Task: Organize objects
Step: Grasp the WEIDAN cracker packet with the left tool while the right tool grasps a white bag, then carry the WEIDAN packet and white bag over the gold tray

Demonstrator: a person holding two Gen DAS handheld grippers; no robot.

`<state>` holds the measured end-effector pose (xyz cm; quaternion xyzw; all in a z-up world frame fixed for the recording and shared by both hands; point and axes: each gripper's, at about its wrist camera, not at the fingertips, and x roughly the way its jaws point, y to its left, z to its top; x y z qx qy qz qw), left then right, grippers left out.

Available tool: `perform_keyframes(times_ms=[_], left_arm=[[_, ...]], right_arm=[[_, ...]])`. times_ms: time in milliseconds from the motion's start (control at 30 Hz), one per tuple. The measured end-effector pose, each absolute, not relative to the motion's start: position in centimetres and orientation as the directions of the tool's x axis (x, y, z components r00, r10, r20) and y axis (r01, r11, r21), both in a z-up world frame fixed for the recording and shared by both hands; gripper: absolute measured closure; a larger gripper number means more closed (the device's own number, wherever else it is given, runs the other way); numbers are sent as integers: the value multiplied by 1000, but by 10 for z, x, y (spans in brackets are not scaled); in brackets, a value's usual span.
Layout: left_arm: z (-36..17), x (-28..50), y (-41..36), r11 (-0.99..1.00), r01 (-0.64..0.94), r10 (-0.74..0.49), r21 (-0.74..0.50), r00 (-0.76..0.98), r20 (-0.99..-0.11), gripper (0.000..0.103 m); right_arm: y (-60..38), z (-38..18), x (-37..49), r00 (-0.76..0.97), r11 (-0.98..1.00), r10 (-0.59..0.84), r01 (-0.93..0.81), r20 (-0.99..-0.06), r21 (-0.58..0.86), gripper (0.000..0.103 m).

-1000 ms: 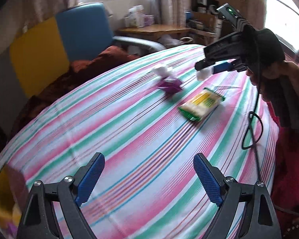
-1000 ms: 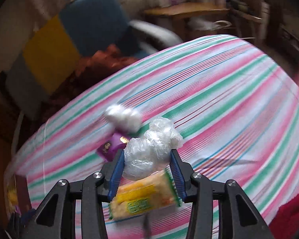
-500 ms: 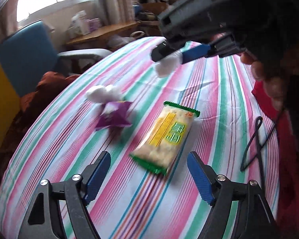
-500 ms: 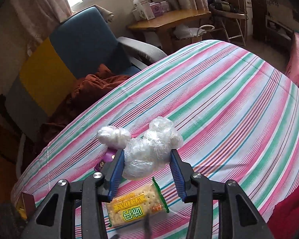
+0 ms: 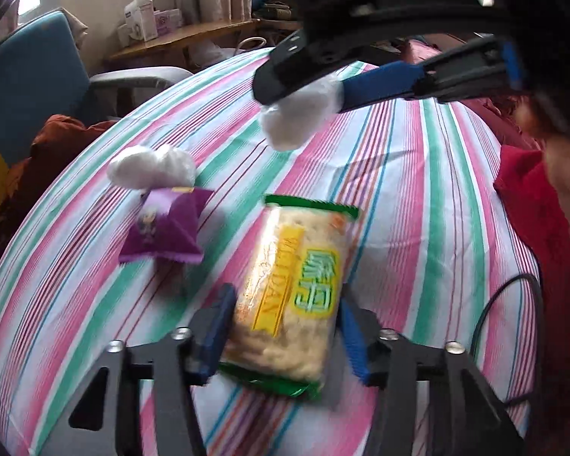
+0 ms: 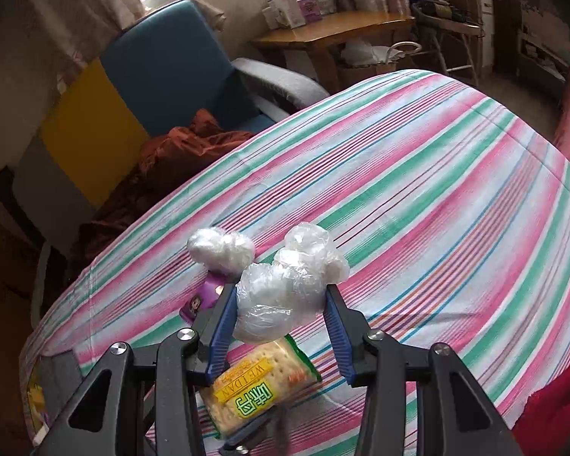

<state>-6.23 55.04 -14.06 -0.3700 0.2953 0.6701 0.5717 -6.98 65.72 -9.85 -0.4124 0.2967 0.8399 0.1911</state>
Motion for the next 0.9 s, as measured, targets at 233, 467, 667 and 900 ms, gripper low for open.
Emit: perform_keyframes(times_ms=[233,467,667,900], left_arm=[[-139,-51,468,-345,-937,542,-53,-153,-827,53],[-135,-39,358,-565,-823,494,-50,-290,-820,53],[-135,-24,317,-610,-792,483,-30,-342,-806,53],[-139,-19,305,-615,-789,504,-15,-379,-776,53]], right_arm=[[625,-109,-94,-542,-859,-24,-418,-840,294,57],[637,-106,-84,-551,-830,37,-481,-834,281,57],[642,-102,-81,-563,-810,87,-520,-822,270,57],[628,-95,-84,-558,-839,138,-505,-819,203,57]])
